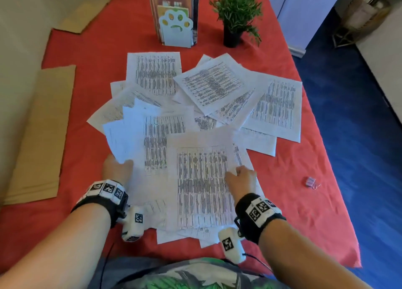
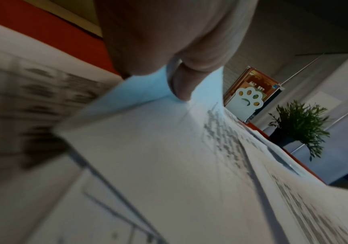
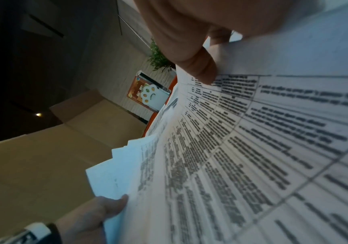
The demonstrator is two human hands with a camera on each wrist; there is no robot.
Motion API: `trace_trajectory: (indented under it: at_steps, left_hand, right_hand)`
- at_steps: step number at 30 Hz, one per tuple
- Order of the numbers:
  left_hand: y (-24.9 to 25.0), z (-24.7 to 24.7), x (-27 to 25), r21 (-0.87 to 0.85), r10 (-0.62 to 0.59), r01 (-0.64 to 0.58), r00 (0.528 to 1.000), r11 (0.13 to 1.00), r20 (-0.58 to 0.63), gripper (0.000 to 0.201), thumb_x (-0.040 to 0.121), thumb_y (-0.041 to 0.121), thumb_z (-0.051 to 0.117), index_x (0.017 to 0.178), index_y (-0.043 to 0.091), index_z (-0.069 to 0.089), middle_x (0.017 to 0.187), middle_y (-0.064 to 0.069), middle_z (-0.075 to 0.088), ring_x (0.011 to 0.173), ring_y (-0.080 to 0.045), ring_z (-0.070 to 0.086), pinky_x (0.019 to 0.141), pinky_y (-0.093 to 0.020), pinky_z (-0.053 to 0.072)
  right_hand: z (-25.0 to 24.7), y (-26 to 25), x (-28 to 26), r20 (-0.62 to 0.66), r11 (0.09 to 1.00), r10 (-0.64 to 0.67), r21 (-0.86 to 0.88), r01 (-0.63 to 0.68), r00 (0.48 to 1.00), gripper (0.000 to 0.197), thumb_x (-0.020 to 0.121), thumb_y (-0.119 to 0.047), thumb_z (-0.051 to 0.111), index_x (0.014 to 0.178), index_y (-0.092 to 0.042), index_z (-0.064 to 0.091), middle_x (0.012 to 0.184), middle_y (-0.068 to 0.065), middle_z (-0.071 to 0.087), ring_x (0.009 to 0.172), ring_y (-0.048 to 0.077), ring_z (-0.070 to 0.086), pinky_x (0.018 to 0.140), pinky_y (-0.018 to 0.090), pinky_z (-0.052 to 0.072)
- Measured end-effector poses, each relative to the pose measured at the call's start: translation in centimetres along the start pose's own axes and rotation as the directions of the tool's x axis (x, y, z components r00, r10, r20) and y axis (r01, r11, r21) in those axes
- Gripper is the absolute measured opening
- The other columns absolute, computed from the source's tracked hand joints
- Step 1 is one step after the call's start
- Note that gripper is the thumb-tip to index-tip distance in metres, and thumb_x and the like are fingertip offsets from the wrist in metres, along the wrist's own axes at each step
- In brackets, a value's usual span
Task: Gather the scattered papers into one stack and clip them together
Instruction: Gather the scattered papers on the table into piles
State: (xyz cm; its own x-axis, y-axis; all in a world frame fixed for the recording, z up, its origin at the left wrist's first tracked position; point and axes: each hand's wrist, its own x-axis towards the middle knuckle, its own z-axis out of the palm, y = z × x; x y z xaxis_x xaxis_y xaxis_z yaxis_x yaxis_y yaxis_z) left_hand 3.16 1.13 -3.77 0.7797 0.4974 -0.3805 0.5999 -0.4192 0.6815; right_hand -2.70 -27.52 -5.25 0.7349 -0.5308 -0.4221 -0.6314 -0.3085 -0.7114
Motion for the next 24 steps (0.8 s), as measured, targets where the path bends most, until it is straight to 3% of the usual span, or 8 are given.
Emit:
trace_trajectory:
  at_steps: [2, 4, 6, 10, 15, 19, 22, 24]
  left_hand:
    - [-1.0, 0.1, -0.3, 0.004, 0.015, -0.016, 0.999, 1.000, 0.047, 0.038, 0.086, 0.001, 0.055, 0.123, -0.002, 0.057, 0.121, -0.015, 0.063, 0.107, -0.032, 0.061, 0.081, -0.027, 0.038]
    - [-1.7, 0.3, -0.9, -0.016, 0.026, -0.025, 0.997, 1.000, 0.069, 0.039, 0.086, 0.000, 0.055, 0.125, 0.000, 0.056, 0.119, -0.009, 0.063, 0.104, -0.027, 0.060, 0.081, -0.026, 0.038]
    - [-2.0, 0.4, -1.4, -0.059, 0.017, -0.013, 0.997, 0.998, 0.079, 0.039, 0.086, -0.001, 0.054, 0.124, 0.003, 0.057, 0.113, -0.006, 0.062, 0.097, -0.022, 0.057, 0.081, -0.027, 0.039]
    - [-2.7, -0.1, -1.0, -0.135, 0.016, -0.011, 0.999, 0.991, 0.039, 0.039, 0.086, -0.001, 0.055, 0.125, 0.003, 0.057, 0.121, -0.015, 0.063, 0.109, -0.032, 0.060, 0.084, -0.032, 0.042]
    - [-3.2, -0.5, -0.9, -0.221, 0.030, 0.005, 0.988, 0.975, 0.152, 0.044, 0.082, 0.017, 0.072, 0.123, 0.012, 0.057, 0.121, -0.009, 0.064, 0.106, -0.027, 0.061, 0.095, -0.043, 0.047]
    - [-3.1, 0.1, -2.2, -0.046, 0.148, -0.141, 0.969, 0.989, 0.197, 0.074, 0.063, 0.015, 0.087, 0.127, 0.014, 0.050, 0.124, -0.004, 0.059, 0.111, -0.024, 0.055, 0.094, -0.038, 0.043]
    - [-3.0, 0.6, -3.1, -0.019, 0.155, -0.154, 0.963, 0.988, 0.220, 0.077, 0.065, 0.019, 0.086, 0.130, 0.017, 0.046, 0.120, 0.000, 0.057, 0.108, -0.022, 0.053, 0.092, -0.037, 0.043]
    - [-3.1, 0.9, -3.5, -0.066, 0.125, -0.111, 0.955, 0.992, 0.270, 0.062, 0.071, 0.019, 0.082, 0.125, 0.015, 0.051, 0.116, -0.003, 0.061, 0.103, -0.025, 0.058, 0.092, -0.040, 0.047]
  right_hand:
    - [0.6, -0.9, -0.3, 0.071, 0.989, 0.082, 0.119, -0.090, 0.994, 0.011, 0.079, -0.004, 0.061, 0.080, -0.014, 0.058, 0.099, 0.014, 0.062, 0.066, 0.022, 0.056, 0.051, 0.024, 0.046]
    - [1.1, -1.4, -0.3, 0.187, 0.948, 0.138, 0.259, -0.184, 0.973, 0.042, 0.084, 0.001, 0.059, 0.122, -0.013, 0.048, 0.113, 0.008, 0.058, 0.078, 0.018, 0.059, 0.061, 0.027, 0.049]
    - [1.5, -1.9, 0.1, 0.200, 0.950, 0.141, 0.249, -0.190, 0.970, 0.063, 0.084, 0.003, 0.057, 0.140, -0.016, 0.034, 0.120, 0.009, 0.055, 0.088, 0.023, 0.058, 0.072, 0.031, 0.050]
    - [1.9, -2.6, 0.1, 0.022, 0.984, 0.149, -0.104, -0.146, 0.989, 0.054, 0.077, -0.007, 0.053, 0.129, -0.020, 0.053, 0.137, 0.008, 0.041, 0.116, 0.033, 0.051, 0.101, 0.045, 0.047]
    - [2.5, -3.7, -0.5, 0.139, 0.983, 0.129, 0.114, -0.145, 0.982, 0.065, 0.082, 0.003, 0.050, 0.143, -0.015, 0.034, 0.143, 0.011, 0.025, 0.101, 0.027, 0.051, 0.089, 0.036, 0.049]
    - [2.6, -4.2, -0.9, 0.311, 0.984, 0.080, 0.124, -0.124, 0.947, 0.065, 0.084, 0.003, 0.056, 0.144, -0.008, 0.032, 0.118, 0.009, 0.056, 0.082, 0.019, 0.059, 0.068, 0.031, 0.052]
    - [2.6, -3.9, -0.9, 0.385, 0.995, 0.034, 0.068, -0.066, 0.922, 0.040, 0.083, -0.005, 0.063, 0.123, -0.003, 0.055, 0.107, 0.016, 0.066, 0.096, 0.030, 0.065, 0.081, 0.037, 0.055]
    - [2.5, -3.8, -1.0, 0.406, 0.997, -0.034, 0.083, 0.000, 0.913, 0.039, 0.083, -0.006, 0.065, 0.120, -0.006, 0.055, 0.100, 0.013, 0.065, 0.089, 0.028, 0.064, 0.083, 0.039, 0.056]
